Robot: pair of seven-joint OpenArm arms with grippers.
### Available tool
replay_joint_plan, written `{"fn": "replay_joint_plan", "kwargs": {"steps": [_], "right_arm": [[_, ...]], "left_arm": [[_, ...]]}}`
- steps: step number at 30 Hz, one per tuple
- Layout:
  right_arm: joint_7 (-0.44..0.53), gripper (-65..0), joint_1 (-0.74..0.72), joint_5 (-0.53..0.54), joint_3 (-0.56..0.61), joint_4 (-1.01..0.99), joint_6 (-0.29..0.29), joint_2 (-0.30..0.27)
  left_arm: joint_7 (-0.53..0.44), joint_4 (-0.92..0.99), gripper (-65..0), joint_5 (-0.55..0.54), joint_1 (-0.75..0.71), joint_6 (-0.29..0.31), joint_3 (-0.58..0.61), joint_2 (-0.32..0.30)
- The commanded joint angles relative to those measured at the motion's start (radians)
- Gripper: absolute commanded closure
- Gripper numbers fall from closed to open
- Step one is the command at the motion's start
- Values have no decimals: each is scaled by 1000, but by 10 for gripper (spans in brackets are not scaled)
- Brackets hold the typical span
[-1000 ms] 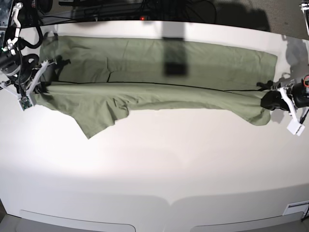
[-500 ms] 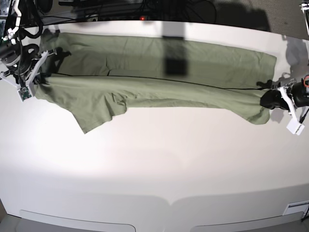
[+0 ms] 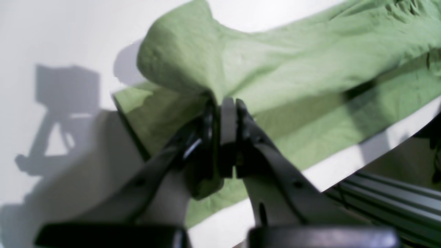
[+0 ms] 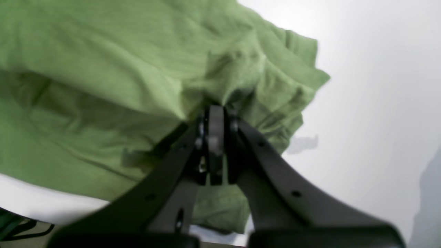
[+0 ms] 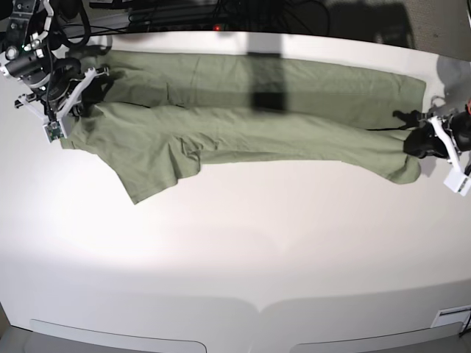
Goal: Fold the T-shirt properly
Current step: 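Lower the folded hem and open both grippers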
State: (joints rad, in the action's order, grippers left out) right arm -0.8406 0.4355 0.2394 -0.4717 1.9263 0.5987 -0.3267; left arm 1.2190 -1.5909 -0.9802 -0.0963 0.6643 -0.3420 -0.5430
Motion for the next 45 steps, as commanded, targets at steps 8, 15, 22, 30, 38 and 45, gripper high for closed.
{"fn": "replay_joint_plan", "kwargs": {"steps": [8, 15, 22, 30, 38, 45], "right_arm": [[-27, 0, 1, 8, -8, 18, -4, -14], [-83, 0, 0, 8, -8, 18, -5, -14], [-169, -43, 0, 8, -8, 17, -5, -14], [-193, -208, 0, 8, -8, 14, -5, -14], [-193, -208, 0, 8, -8, 14, -5, -14], [-120, -208, -11, 251, -8, 14, 8, -14]], "left_arm": [[-23, -12, 0, 33, -12, 2, -11, -20], [-23, -12, 0, 38, -37, 2, -11, -20], [-23, -12, 0, 39, -37, 2, -11, -20], [-23, -12, 0, 164, -37, 2, -11, -20], [-77, -12, -142, 169, -37, 2, -11, -20], [-110, -12, -160, 169, -37, 2, -11, -20]]}}
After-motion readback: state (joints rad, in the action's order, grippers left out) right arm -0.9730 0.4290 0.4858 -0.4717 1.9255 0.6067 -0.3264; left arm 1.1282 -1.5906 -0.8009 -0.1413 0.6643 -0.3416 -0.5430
